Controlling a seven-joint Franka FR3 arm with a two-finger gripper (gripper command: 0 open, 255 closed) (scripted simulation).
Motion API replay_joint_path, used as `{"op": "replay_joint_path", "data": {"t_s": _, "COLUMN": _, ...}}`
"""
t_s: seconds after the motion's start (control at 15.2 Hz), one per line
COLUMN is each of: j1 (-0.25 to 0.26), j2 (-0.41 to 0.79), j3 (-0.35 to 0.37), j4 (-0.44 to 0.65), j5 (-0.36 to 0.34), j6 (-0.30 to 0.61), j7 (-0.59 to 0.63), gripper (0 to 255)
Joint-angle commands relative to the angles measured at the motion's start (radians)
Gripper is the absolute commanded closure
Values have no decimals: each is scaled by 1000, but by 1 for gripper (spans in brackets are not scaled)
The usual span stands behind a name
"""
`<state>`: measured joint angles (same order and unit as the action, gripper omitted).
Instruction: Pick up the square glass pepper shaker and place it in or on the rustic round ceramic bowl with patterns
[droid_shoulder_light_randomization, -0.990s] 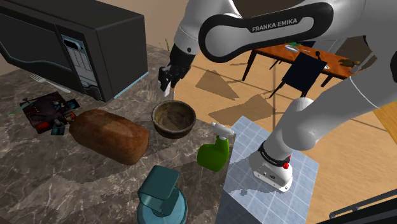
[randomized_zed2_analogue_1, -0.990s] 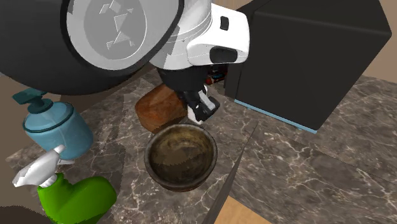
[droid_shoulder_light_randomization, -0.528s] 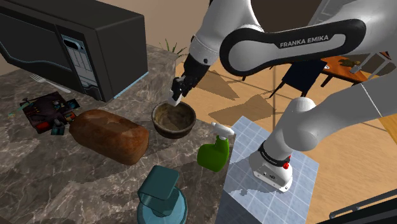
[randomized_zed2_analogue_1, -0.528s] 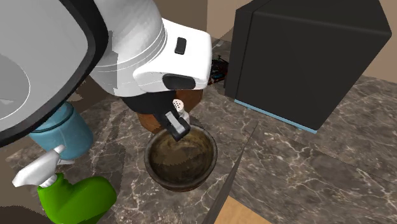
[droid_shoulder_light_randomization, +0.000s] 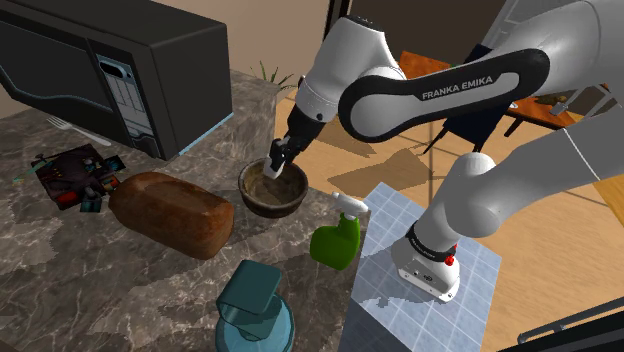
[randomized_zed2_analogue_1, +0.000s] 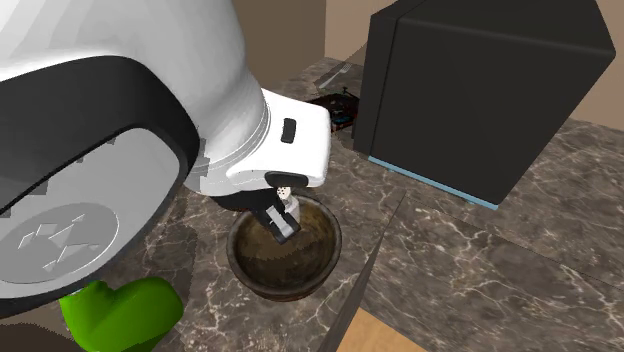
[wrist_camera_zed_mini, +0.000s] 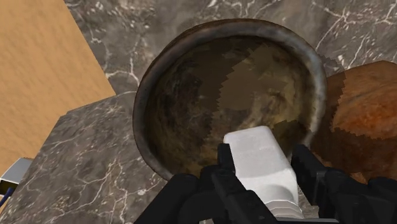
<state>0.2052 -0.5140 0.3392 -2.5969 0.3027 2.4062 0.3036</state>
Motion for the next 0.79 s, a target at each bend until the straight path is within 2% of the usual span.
{"op": "replay_joint_path", "data": {"t_s": 0.0, "j1": 2, "j2": 13, "j3": 5, "j4": -17, "j5": 4, "j6": 30, "j7": -2, "gripper": 255}}
{"op": "replay_joint_path", "data": {"t_s": 0.13, "j1": 4, "j2": 31, "j3": 10, "j4": -37, "j5": 10, "j6": 69, "j7": -5, "gripper": 255}}
{"op": "replay_joint_path", "data": {"t_s": 0.66, "j1": 4, "j2": 31, "j3": 10, "j4": -37, "j5": 10, "j6": 69, "j7": -5, "gripper": 255}}
{"op": "replay_joint_path", "data": {"t_s": 0.73, "j1": 4, "j2": 31, "j3": 10, "j4": -37, "j5": 10, "j6": 69, "j7": -5, "gripper": 0}}
